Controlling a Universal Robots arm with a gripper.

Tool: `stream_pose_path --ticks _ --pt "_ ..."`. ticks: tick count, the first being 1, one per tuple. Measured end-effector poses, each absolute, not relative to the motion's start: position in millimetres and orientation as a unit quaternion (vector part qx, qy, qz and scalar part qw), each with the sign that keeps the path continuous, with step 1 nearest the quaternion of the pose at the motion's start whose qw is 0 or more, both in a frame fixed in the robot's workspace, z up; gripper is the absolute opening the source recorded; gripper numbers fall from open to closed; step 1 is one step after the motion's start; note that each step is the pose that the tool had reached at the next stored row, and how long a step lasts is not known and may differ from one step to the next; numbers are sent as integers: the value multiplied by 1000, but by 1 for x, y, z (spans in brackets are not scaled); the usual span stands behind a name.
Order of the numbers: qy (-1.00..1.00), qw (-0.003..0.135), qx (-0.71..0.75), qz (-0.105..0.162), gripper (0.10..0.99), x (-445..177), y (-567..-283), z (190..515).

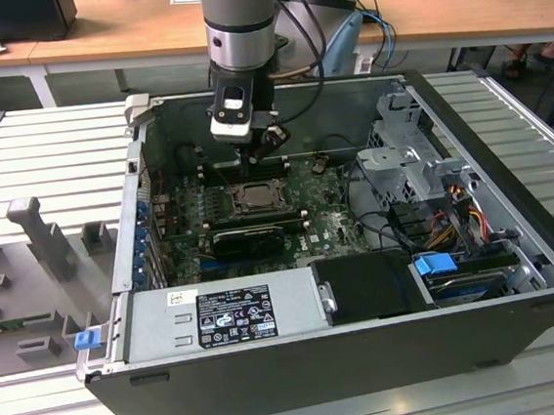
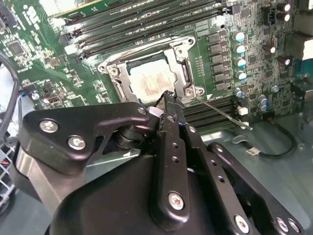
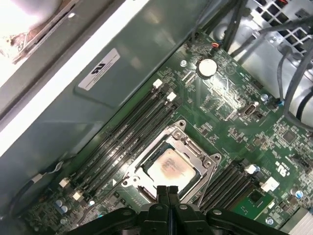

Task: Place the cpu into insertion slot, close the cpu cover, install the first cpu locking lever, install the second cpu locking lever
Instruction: 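Install the first cpu locking lever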

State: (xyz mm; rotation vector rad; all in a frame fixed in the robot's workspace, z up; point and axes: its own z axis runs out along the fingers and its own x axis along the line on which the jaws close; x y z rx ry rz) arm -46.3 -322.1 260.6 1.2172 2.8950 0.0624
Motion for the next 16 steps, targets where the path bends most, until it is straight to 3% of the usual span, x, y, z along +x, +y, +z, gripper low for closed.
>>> stream_pose_path --ticks 16 --pt "947 -1 320 20 106 -46 -322 261"
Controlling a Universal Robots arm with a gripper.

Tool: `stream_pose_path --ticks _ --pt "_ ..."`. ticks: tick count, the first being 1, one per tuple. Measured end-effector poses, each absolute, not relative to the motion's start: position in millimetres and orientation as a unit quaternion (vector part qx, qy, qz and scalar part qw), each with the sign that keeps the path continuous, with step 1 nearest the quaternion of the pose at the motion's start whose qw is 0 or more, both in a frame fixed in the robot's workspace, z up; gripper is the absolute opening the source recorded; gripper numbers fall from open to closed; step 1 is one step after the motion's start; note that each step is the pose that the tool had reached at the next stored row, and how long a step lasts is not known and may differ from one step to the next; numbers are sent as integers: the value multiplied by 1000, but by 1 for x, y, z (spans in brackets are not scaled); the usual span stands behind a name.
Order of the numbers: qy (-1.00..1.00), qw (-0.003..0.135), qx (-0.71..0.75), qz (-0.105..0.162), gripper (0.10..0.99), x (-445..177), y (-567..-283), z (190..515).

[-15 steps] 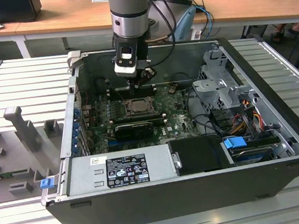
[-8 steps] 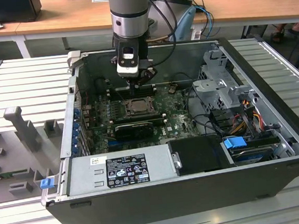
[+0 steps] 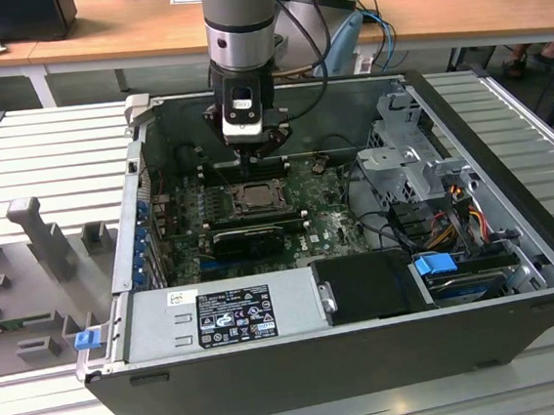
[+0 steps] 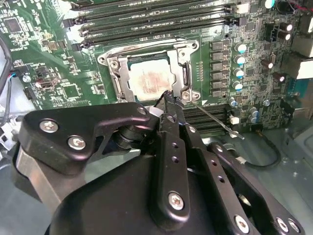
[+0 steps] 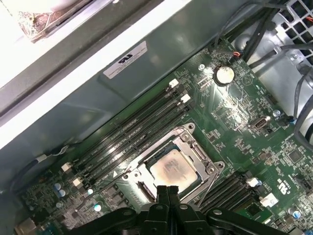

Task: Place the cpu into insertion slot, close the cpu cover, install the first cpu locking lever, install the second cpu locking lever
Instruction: 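Install the first cpu locking lever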

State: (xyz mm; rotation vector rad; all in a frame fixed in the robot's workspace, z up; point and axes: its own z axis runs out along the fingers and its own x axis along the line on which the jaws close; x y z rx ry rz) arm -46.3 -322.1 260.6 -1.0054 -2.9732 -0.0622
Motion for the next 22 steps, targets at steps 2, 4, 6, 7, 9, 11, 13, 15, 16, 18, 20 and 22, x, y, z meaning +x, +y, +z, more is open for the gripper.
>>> stream_pose_path --ticks 2,4,6,7,9,11,13,15,16,18,20,22 --pt "-949 1 -314 -20 106 -46 -322 261" --pt "-953 2 -303 -20 106 -46 -322 261" --pt "-959 2 -282 -20 106 -46 -322 261" --pt "-963 2 -268 -20 106 -46 -322 261" --pt "-968 3 -251 -20 106 -46 -322 261" --pt "-971 3 -239 -20 106 -46 -322 261" --pt "-974 3 -224 -20 106 -46 -322 261" --pt "-977 3 -213 -20 106 -46 -322 261" --pt "-978 4 -207 -20 106 -46 -322 261" --pt "-981 4 -192 -19 106 -46 -322 261" --pt "-984 4 -176 -19 106 -46 -322 261" --pt "-988 5 -153 -19 106 -46 -322 261"
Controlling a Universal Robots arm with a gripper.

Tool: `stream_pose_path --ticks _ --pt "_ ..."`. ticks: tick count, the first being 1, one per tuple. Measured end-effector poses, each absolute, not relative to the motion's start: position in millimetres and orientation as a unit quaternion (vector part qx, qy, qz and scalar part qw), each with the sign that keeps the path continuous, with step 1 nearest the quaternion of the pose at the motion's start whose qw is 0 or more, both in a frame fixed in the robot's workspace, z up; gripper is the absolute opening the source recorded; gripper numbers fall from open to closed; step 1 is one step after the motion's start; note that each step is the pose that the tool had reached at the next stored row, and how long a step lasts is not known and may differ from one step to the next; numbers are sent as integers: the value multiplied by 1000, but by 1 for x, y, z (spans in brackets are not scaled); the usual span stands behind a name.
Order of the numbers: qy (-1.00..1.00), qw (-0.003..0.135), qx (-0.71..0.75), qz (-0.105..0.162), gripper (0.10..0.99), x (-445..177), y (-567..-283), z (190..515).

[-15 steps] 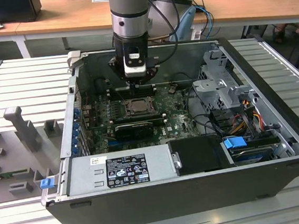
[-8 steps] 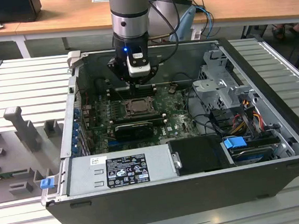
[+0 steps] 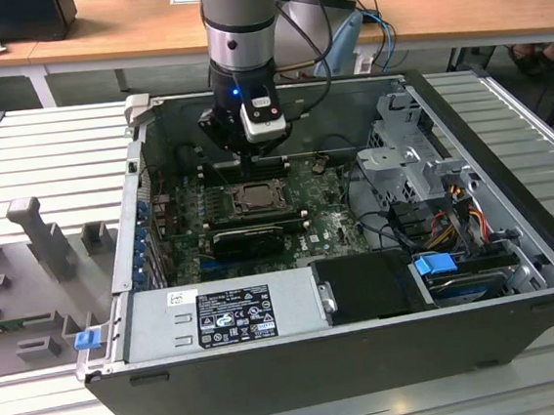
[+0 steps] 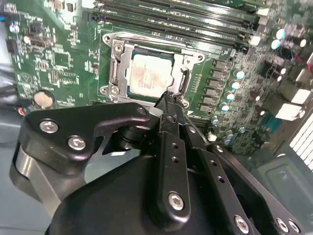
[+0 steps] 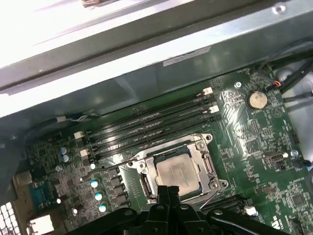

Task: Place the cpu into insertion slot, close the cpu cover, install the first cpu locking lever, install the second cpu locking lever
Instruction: 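Install the first cpu locking lever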

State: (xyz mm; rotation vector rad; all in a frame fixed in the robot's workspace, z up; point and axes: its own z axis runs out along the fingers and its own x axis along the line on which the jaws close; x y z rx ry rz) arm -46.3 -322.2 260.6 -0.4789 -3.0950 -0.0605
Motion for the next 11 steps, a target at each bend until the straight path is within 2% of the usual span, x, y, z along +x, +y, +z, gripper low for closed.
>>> stream_pose_path --ticks 11 --pt "-999 7 -36 -19 106 -46 -322 261"
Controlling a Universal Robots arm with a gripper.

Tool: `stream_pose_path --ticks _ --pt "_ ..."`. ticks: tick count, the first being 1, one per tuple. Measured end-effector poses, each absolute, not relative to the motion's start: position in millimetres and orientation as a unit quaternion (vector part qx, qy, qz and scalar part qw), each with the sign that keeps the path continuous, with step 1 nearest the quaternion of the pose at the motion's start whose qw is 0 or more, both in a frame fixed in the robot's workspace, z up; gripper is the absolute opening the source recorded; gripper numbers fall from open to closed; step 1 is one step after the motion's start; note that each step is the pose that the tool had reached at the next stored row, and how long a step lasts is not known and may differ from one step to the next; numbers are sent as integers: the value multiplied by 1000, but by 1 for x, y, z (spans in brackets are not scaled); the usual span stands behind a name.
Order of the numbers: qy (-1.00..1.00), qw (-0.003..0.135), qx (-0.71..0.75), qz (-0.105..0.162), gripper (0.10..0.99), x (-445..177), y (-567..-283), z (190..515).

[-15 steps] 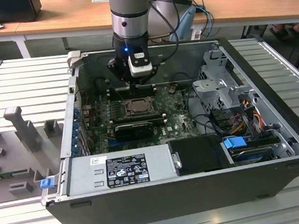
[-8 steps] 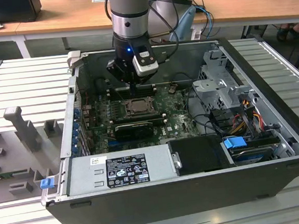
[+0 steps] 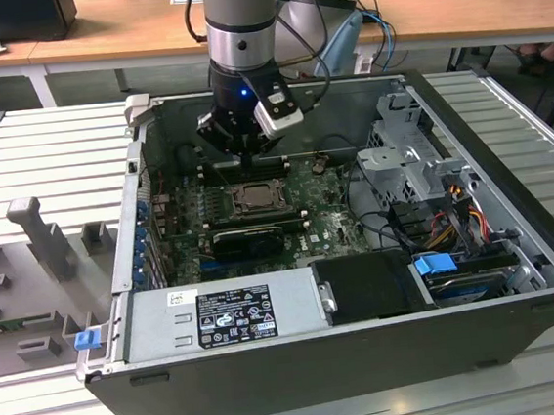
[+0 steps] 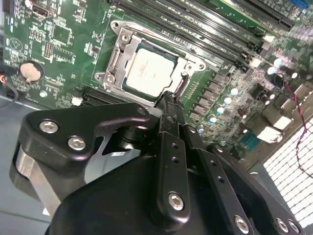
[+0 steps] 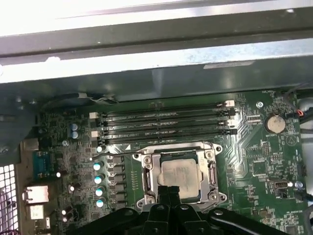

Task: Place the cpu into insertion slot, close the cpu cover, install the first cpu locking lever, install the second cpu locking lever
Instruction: 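Install the first cpu locking lever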

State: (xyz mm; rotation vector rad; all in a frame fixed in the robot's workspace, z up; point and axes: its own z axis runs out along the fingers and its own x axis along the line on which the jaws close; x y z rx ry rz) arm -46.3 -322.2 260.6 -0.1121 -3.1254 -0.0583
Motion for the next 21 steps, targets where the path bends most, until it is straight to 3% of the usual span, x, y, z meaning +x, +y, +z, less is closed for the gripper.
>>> stream_pose_path --ticks 21 --pt "-1000 6 -9 -19 106 -62 -323 260"
